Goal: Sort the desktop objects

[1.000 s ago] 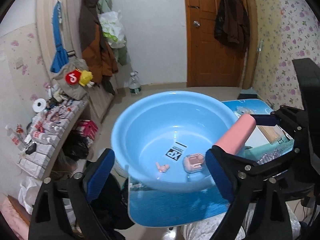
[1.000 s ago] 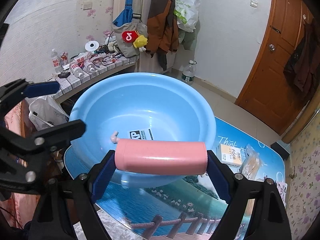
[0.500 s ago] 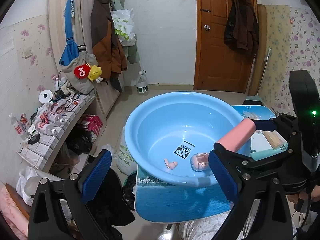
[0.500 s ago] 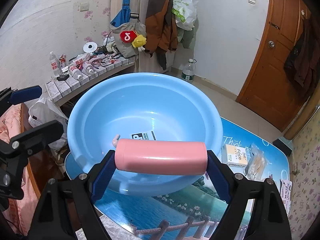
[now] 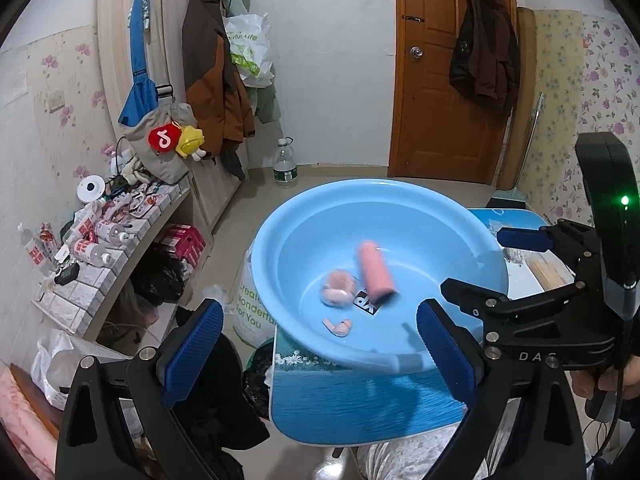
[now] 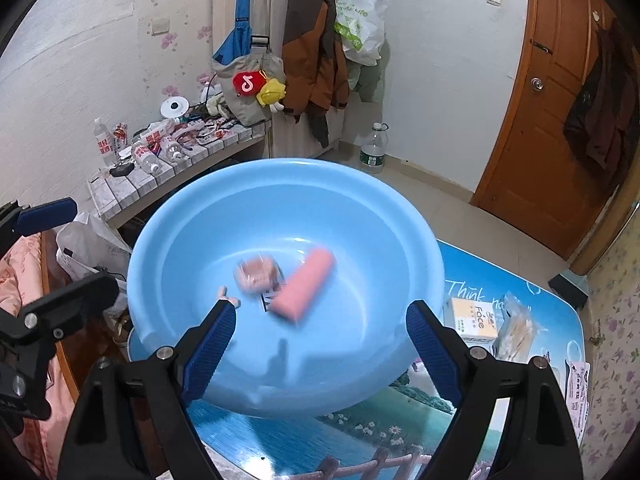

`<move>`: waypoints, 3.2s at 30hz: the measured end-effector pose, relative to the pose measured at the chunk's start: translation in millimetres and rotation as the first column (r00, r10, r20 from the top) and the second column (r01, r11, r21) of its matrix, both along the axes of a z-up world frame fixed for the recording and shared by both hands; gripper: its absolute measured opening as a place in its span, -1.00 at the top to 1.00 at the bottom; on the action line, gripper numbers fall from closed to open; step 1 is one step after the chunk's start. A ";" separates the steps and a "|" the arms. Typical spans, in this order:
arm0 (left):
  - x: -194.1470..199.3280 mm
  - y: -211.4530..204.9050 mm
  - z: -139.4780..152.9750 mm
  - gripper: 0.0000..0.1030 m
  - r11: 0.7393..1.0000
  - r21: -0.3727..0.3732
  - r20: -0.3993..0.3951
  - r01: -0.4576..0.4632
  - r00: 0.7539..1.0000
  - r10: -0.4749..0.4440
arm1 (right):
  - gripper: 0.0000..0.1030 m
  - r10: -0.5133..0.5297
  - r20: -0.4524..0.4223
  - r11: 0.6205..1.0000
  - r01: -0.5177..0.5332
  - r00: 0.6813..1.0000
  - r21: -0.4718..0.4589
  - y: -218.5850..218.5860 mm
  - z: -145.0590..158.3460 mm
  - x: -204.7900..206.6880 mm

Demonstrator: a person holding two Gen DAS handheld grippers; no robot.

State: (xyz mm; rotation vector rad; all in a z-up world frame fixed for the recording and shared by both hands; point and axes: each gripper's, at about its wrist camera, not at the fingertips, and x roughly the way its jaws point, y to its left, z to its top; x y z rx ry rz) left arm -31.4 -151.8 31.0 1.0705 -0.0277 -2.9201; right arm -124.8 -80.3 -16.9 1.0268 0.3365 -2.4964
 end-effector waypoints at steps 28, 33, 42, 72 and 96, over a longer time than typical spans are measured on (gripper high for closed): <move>-0.1 26.0 1.6 -0.91 0.999 -0.023 0.008 0.023 1.000 -0.023 | -0.78 -0.053 -0.055 0.998 0.055 0.997 0.033 36.7 6.2 15.5; -1.2 37.5 4.8 -0.94 0.999 -0.030 0.005 0.032 0.999 -0.032 | -0.78 -0.086 -0.043 0.996 0.086 0.995 0.006 55.2 6.4 16.1; -4.0 72.7 7.6 -0.97 0.997 -0.039 0.004 0.065 0.998 -0.065 | -0.78 -0.138 -0.041 0.990 0.137 0.990 -0.016 94.3 9.9 25.1; -34.2 203.9 -13.2 -1.00 0.973 -0.049 0.069 0.224 0.973 -0.220 | -0.85 -0.382 0.009 0.923 0.382 0.924 -0.057 254.3 -13.9 39.6; -74.4 254.3 -64.2 -0.98 0.945 -0.074 0.137 0.319 0.942 -0.308 | -0.85 -0.405 0.098 0.908 0.413 0.909 -0.072 275.3 -67.4 4.7</move>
